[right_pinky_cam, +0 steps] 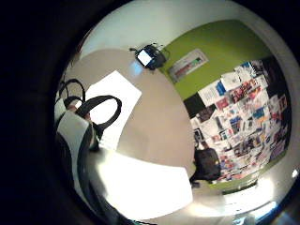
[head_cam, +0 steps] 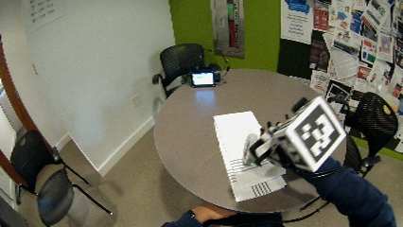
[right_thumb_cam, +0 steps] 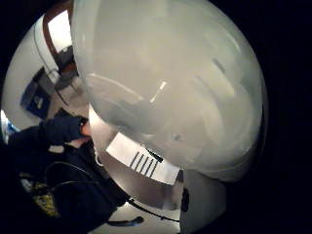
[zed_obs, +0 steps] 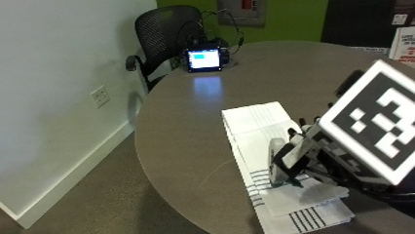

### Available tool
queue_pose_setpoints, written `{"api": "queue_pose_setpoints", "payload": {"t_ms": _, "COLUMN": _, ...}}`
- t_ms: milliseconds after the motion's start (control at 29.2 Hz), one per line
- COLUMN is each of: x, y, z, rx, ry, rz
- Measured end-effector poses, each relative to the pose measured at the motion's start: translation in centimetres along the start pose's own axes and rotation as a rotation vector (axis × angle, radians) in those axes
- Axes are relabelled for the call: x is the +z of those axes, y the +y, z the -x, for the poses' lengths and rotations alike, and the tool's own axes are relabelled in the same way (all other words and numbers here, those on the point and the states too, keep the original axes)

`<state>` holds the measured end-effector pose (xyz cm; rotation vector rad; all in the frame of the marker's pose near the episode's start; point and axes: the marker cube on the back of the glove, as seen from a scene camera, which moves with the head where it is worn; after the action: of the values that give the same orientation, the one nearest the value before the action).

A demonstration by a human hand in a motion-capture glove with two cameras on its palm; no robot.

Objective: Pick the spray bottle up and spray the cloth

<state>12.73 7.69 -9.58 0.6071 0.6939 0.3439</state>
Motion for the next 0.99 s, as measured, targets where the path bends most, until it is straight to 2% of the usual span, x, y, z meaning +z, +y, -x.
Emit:
{"api": "queue_pose_setpoints", "payload": {"t_ms": 137, "x": 0.4, "y": -0.9, "z": 3.0, "rx": -0.225, "ry": 0.135, "rz": 0.05}}
{"api": "queue_pose_setpoints", "payload": {"t_ms": 274, "x": 0.5, "y": -1.1, "z": 4.8, "rx": -0.324, "ry": 0.179, "rz": 0.087}}
{"api": "queue_pose_setpoints", "payload": {"t_ms": 582, "x": 1.2, "y": 0.0, "z": 5.6, "rx": -0.414, "ry": 0.279, "rz": 0.166}}
{"api": "queue_pose_setpoints", "payload": {"t_ms": 993, "x": 2.0, "y": 0.9, "z": 6.1, "rx": -0.452, "ry": 0.294, "rz": 0.191}}
